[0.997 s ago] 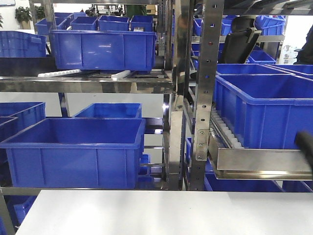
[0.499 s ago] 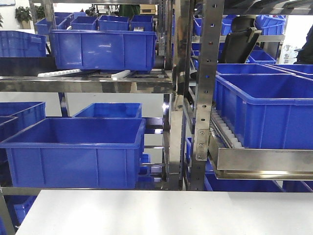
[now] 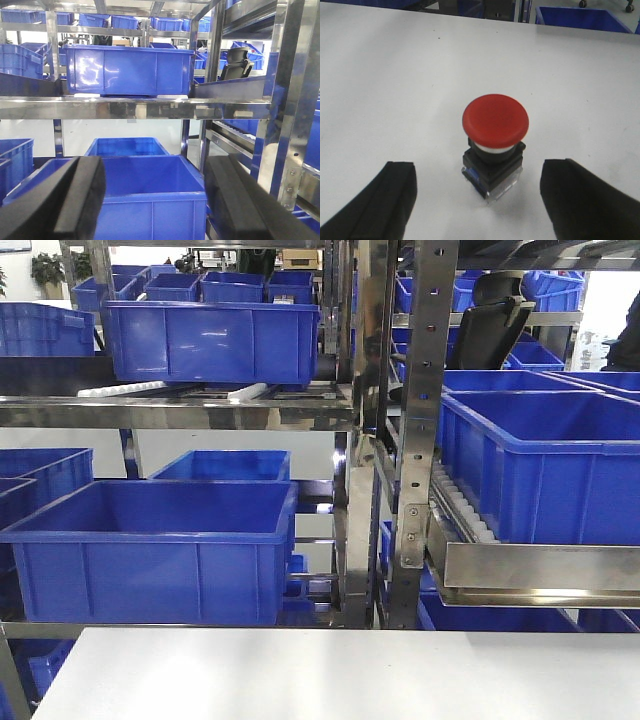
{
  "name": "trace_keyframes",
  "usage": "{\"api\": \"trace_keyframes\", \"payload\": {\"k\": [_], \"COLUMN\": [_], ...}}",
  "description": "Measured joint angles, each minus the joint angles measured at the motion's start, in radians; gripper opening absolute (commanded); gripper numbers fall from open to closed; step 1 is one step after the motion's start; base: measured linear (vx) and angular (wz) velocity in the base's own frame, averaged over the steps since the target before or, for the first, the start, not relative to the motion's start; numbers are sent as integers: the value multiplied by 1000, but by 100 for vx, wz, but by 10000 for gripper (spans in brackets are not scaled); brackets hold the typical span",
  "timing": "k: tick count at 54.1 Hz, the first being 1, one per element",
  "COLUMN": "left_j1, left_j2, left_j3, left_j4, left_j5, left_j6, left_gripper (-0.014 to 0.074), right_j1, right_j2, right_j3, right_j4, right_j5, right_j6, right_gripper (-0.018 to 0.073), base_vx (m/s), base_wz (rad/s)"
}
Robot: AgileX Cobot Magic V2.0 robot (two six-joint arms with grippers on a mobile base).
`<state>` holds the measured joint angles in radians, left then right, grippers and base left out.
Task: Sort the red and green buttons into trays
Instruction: 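Grasp the red-capped button with the right gripper, then grasp the green-capped button with the left gripper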
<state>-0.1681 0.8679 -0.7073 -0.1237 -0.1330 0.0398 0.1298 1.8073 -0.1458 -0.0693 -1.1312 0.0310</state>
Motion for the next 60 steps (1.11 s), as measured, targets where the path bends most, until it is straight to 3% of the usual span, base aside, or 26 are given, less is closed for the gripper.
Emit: {"api": "trace_keyframes", "payload": {"k": [12,18,23,30,45,55,60], "left_j1": [0,0,0,0,0,-14,-36], "left_j2": [0,0,0,0,12,101,204], "left_j3": [0,0,0,0,35,244,404], "left_j4": [0,0,0,0,1,32,46], "left_j5": [0,0,0,0,77,77,11], "left_j6": [0,0,0,0,3,3,3], "left_gripper": [556,556,556,556,556,556,556], "right_j1": [0,0,0,0,0,0,0], "right_j2": [150,203,222,225,225,225,225], "right_j3": [-113,-161,-182,-186,-160,-145,-145], "right_j4": [0,0,3,18,-15,-24,-32], "right_j5": [-8,-8,-8,-9,-28,-45,-45], "right_j6": [-1,-3,-3,-3,-3,-3,-3], "right_gripper": [549,478,301,-15,-15,-14,-14], "base_vx": [0,0,0,0,0,0,0], "base_wz": [0,0,0,0,0,0,0]}}
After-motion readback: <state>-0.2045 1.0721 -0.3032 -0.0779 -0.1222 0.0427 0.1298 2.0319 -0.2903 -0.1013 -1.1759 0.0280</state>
